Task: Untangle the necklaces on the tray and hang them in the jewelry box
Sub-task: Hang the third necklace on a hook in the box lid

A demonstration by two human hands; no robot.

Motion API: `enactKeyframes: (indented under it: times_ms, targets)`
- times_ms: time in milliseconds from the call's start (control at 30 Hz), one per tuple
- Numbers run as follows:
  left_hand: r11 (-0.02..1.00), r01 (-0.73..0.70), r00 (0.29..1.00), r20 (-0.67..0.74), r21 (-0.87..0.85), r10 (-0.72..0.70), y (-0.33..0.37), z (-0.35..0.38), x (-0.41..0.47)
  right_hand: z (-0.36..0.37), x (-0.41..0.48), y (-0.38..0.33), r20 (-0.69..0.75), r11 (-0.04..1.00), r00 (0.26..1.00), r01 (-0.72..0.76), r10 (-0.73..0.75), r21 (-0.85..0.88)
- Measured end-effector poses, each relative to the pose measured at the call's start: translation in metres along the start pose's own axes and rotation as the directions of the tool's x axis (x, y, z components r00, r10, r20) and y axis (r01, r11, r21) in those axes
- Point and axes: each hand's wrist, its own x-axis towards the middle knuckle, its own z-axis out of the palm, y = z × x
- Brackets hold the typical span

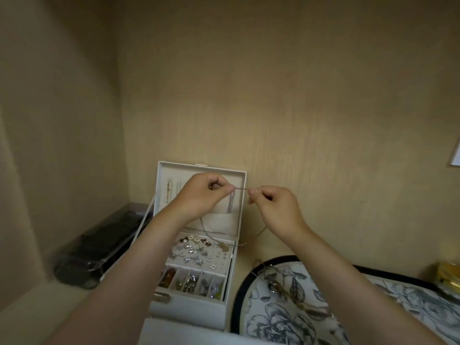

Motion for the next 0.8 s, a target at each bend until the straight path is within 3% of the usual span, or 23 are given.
enactKeyframes:
  times_ms: [167,300,500,667,800]
  targets:
    - [0.985,0.087,0.970,-0.239,0.150,-0.050,-0.028,-0.030,0.017,0.053,0.028,-0.016,-0.059,0.994,0.998,0.000,-0.006,-0.113]
    - [0.955,0.176,0.939,-0.333,0.240,-0.090,-0.041,-0.038,0.030,0.083,0.045,-0.027,-0.217,0.976,0.975,-0.082,0.037,-0.204]
    - [0.899,0.344,0.898,-0.374,0.272,-0.231,-0.047,-0.031,0.042,0.110,0.058,-0.026,-0.329,0.939,0.942,-0.168,0.063,-0.300]
    - [0.873,0.422,0.856,-0.425,0.242,-0.296,-0.052,-0.024,0.044,0.119,0.057,-0.021,-0.318,0.913,0.947,-0.168,0.046,-0.370]
    - [0.881,0.413,0.873,-0.376,0.231,-0.311,-0.063,-0.022,0.037,0.123,0.053,-0.016,-0.238,0.890,0.968,-0.181,0.084,-0.419]
